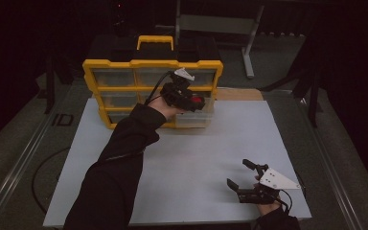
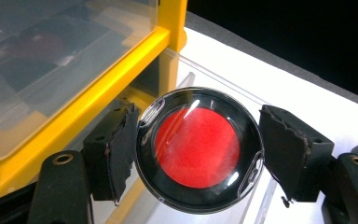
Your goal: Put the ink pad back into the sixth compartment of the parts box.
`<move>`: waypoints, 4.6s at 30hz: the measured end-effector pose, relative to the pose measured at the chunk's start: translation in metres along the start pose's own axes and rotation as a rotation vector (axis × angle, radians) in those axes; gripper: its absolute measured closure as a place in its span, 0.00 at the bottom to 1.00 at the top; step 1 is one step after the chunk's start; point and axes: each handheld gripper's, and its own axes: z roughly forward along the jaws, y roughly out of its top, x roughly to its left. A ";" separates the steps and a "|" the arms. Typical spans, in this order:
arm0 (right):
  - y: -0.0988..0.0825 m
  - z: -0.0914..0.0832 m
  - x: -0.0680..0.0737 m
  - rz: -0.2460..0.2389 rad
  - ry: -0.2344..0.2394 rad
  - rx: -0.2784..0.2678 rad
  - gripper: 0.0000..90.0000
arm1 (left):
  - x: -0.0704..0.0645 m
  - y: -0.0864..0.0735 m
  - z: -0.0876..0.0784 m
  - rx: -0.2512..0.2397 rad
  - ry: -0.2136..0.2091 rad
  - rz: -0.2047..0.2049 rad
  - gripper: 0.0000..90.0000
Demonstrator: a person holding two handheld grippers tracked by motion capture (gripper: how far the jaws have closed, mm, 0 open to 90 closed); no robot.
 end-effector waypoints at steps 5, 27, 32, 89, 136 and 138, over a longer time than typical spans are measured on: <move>0.000 0.000 0.000 0.006 0.002 0.004 0.11 | 0.000 0.001 -0.003 -0.021 0.006 -0.006 0.18; -0.003 0.002 -0.002 0.014 0.001 0.012 0.11 | 0.006 -0.014 -0.024 -0.131 -0.017 0.001 0.00; -0.005 0.002 -0.003 0.024 0.003 0.015 0.11 | 0.009 -0.016 -0.032 -0.147 -0.020 -0.017 0.00; -0.002 0.004 0.002 0.015 0.008 0.029 0.11 | -0.008 -0.161 -0.091 -0.216 0.019 -0.052 0.00; -0.003 0.006 0.003 0.009 0.015 0.036 0.11 | -0.033 -0.299 -0.106 -0.256 0.138 -0.173 0.00; -0.003 0.006 0.004 0.008 0.017 0.037 0.11 | -0.033 -0.303 -0.106 -0.252 0.157 -0.178 0.00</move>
